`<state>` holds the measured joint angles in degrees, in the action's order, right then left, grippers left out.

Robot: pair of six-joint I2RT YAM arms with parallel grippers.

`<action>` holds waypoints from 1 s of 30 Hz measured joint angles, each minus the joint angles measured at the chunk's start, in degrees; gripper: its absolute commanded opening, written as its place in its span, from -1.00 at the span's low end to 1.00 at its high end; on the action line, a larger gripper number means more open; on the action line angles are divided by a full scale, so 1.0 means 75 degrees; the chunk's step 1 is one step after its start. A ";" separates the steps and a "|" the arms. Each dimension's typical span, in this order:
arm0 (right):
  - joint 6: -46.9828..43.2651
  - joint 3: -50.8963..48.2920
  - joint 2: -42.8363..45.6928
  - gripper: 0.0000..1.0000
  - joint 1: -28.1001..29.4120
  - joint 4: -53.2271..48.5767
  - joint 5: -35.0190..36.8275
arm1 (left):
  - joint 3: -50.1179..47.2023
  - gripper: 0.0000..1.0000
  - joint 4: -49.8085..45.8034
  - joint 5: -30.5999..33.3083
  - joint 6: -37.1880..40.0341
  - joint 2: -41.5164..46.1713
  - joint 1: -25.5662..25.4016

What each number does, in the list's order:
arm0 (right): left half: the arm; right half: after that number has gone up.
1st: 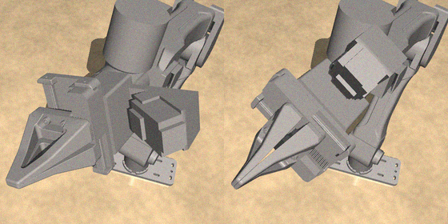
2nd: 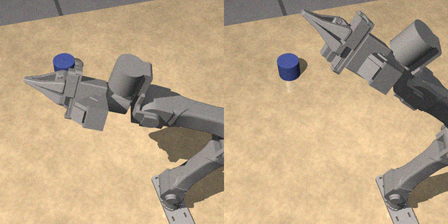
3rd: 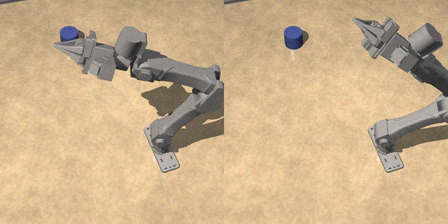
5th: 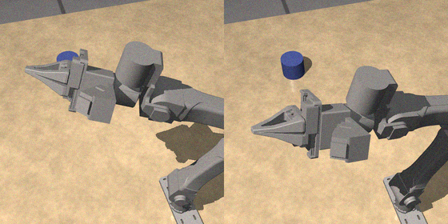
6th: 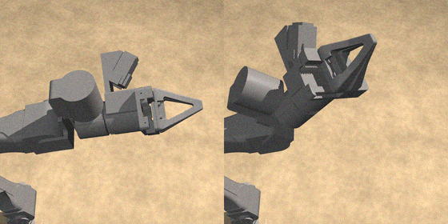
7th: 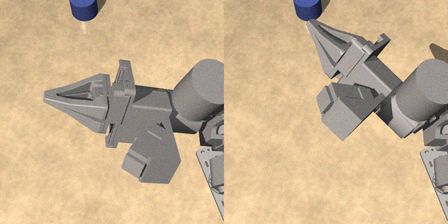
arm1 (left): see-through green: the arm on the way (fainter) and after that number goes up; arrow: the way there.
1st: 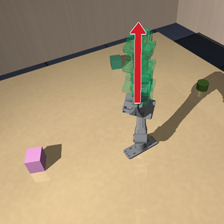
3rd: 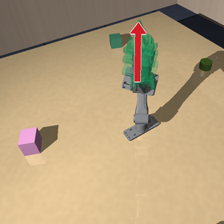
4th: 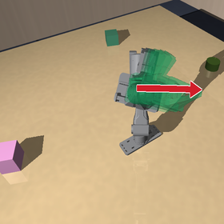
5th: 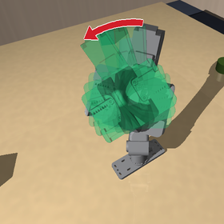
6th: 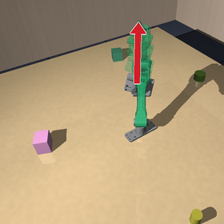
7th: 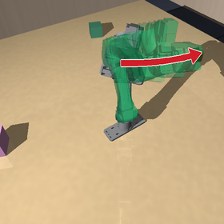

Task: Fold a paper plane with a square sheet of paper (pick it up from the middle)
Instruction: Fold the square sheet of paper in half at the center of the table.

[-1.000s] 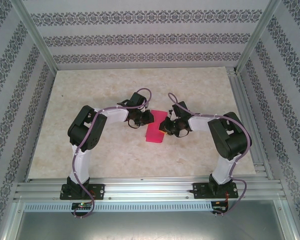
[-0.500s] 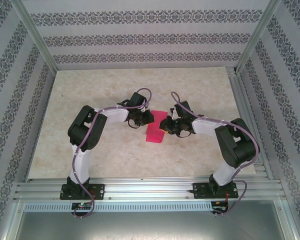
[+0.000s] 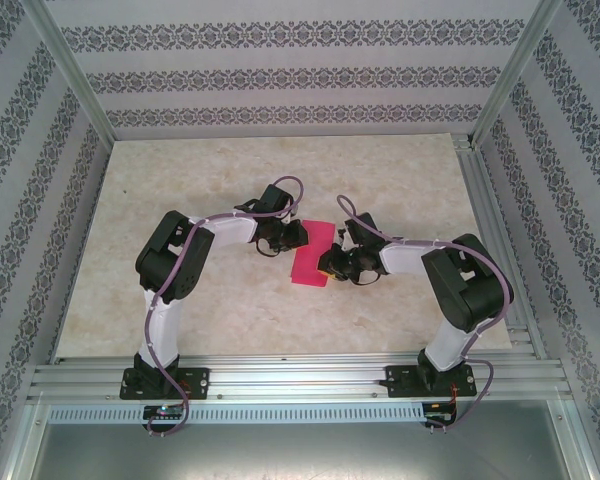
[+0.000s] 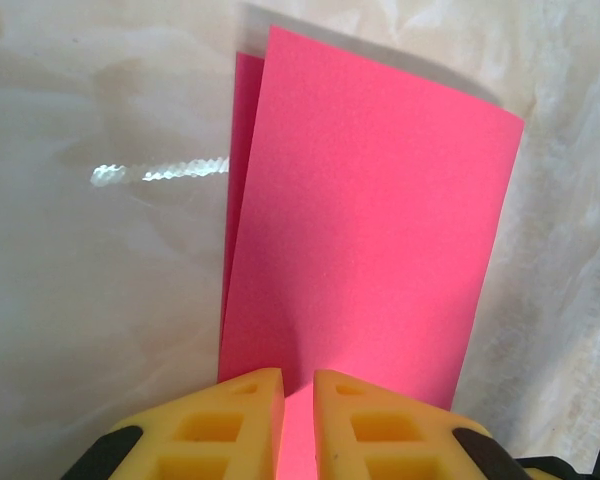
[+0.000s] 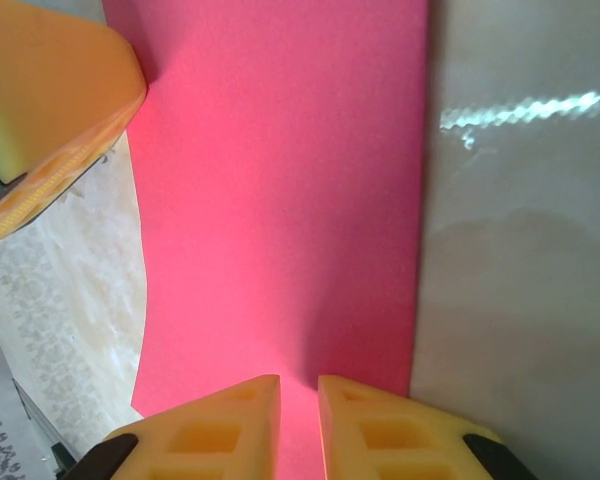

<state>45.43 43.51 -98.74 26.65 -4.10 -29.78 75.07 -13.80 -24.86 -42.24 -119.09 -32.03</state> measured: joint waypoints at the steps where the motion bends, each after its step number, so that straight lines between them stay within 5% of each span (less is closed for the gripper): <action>1: -0.0026 0.0009 0.0023 -0.60 0.0012 -0.0044 0.0023 | 0.0000 -0.62 0.0000 -0.0020 0.0000 -0.0003 0.0000; 11: -0.0038 0.0012 0.0790 -0.58 0.0291 -0.0449 0.0090 | 0.0003 -0.63 0.0000 -0.0023 0.0000 -0.0003 -0.0003; 30: -0.0140 -0.0047 0.0431 -0.58 0.0606 -0.0836 0.0248 | 0.0052 -0.62 -0.0070 -0.0020 0.0026 -0.0017 -0.0041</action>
<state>44.38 43.16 -95.50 31.20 -10.37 -27.92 75.46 -14.33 -25.02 -42.04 -119.22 -32.34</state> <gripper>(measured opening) 0.204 0.188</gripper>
